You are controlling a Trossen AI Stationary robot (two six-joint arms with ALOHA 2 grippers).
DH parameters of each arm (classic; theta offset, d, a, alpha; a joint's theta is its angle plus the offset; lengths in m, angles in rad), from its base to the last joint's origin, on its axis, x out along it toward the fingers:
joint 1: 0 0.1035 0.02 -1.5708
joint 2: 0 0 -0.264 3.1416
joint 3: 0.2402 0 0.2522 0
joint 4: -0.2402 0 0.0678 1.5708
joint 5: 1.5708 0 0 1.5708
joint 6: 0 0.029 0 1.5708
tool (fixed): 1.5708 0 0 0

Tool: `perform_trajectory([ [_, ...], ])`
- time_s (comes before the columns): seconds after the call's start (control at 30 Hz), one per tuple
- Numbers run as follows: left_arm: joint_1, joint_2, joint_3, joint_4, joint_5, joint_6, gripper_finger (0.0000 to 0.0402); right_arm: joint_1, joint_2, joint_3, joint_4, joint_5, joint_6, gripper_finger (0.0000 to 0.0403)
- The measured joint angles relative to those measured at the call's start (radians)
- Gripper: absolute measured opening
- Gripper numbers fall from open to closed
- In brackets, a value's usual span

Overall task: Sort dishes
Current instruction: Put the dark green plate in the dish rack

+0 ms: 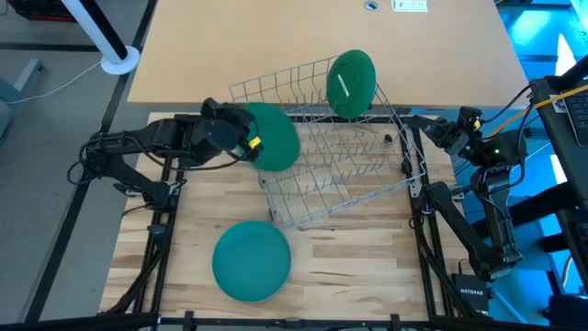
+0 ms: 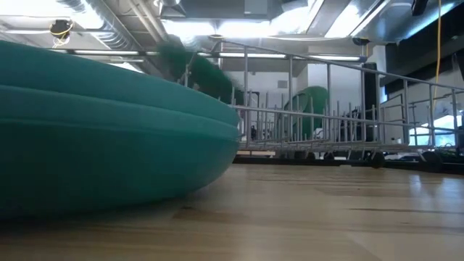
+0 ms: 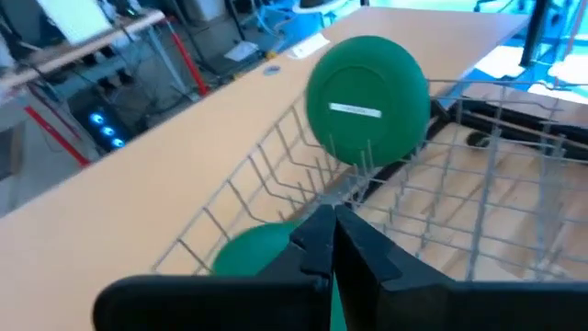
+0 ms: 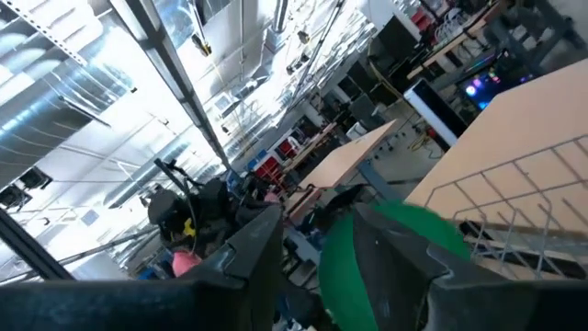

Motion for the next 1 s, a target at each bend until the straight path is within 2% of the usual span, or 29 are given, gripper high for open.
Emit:
perform_trajectory([
  [0.13,-0.007,0.008,-0.035,-0.011,0.058,-0.061,0.0001,0.000,0.000,0.000,-0.001,0.010,-0.030,0.0138],
  [0.33,-0.023,0.019,-0.073,-0.014,0.064,-0.043,0.0001,0.000,0.000,0.000,-0.002,-0.014,-0.083,0.0138],
  [0.47,-0.022,0.019,-0.075,-0.016,0.072,-0.027,0.0000,0.000,0.000,0.000,-0.002,-0.109,-0.144,0.0138],
  [0.6,-0.022,0.019,-0.075,-0.018,0.161,0.044,0.0003,0.000,0.000,0.000,-0.010,-0.280,-0.258,0.0138],
  [0.83,-0.022,0.019,-0.075,-0.018,0.254,0.063,0.0052,0.009,0.000,0.000,-0.013,-0.322,-0.380,0.0138],
  [1.0,-0.023,0.019,-0.075,-0.017,0.280,0.064,0.0091,0.041,0.033,0.000,0.098,-0.271,-0.467,0.0138],
])
